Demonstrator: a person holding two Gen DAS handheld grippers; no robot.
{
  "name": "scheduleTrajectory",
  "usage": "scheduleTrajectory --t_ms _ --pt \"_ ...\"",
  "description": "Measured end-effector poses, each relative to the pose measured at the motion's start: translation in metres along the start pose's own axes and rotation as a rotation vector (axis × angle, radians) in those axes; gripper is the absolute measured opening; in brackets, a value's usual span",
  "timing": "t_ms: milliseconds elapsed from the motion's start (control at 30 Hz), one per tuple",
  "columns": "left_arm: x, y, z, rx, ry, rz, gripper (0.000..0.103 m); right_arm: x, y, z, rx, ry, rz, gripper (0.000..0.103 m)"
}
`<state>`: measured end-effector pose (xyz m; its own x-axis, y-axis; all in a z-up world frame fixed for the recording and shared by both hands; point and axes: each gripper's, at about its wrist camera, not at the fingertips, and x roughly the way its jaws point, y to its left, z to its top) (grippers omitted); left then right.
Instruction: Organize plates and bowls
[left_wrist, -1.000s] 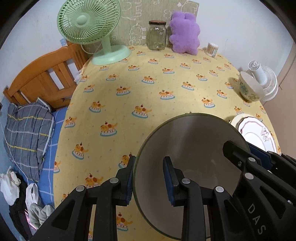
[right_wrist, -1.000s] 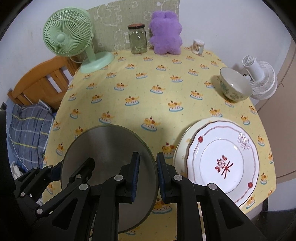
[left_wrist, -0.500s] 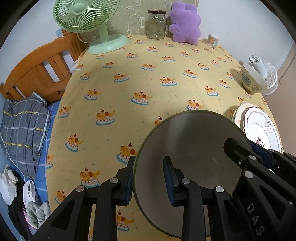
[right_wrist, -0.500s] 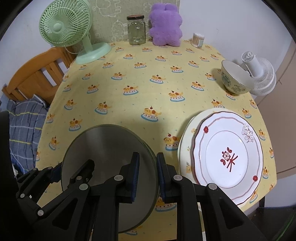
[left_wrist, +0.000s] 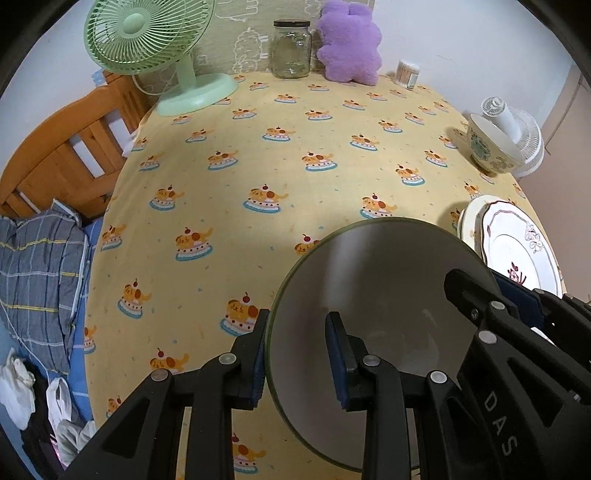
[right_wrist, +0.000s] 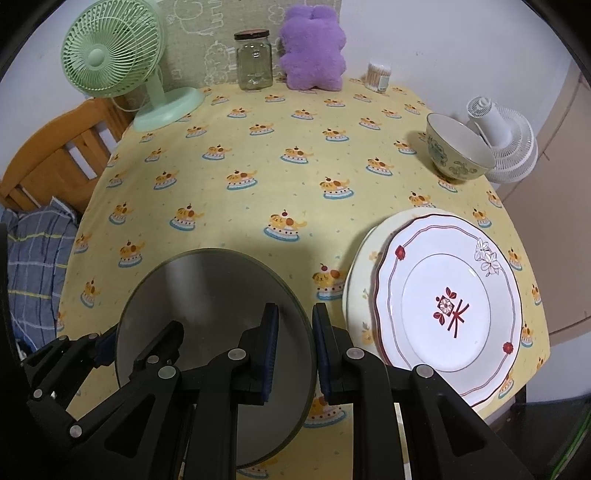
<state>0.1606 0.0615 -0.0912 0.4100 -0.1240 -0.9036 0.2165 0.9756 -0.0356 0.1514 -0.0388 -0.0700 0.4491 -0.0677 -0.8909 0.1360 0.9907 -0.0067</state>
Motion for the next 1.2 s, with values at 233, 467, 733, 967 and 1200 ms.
scheduleTrajectory --t_ms 233,467,733,967,1200 --pt "0.006 0.009 -0.006 -0.051 0.063 -0.029 0.043 0.002 0.006 -0.002 -0.005 0.006 0.017 0.048" --pt "-0.012 0.013 -0.006 -0.04 0.047 -0.045 0.075 -0.009 0.008 -0.006 0.02 0.012 0.075 0.077" --pt "-0.04 0.003 0.012 -0.022 -0.02 -0.04 0.087 -0.034 0.0 0.008 0.033 -0.022 0.1 0.08" --pt "-0.059 -0.026 0.034 -0.025 -0.085 -0.009 0.087 -0.055 -0.027 0.029 0.033 -0.061 0.08 0.08" --pt "-0.064 -0.068 0.056 -0.08 -0.115 0.042 0.087 -0.06 -0.071 0.053 0.0 -0.094 0.123 0.08"
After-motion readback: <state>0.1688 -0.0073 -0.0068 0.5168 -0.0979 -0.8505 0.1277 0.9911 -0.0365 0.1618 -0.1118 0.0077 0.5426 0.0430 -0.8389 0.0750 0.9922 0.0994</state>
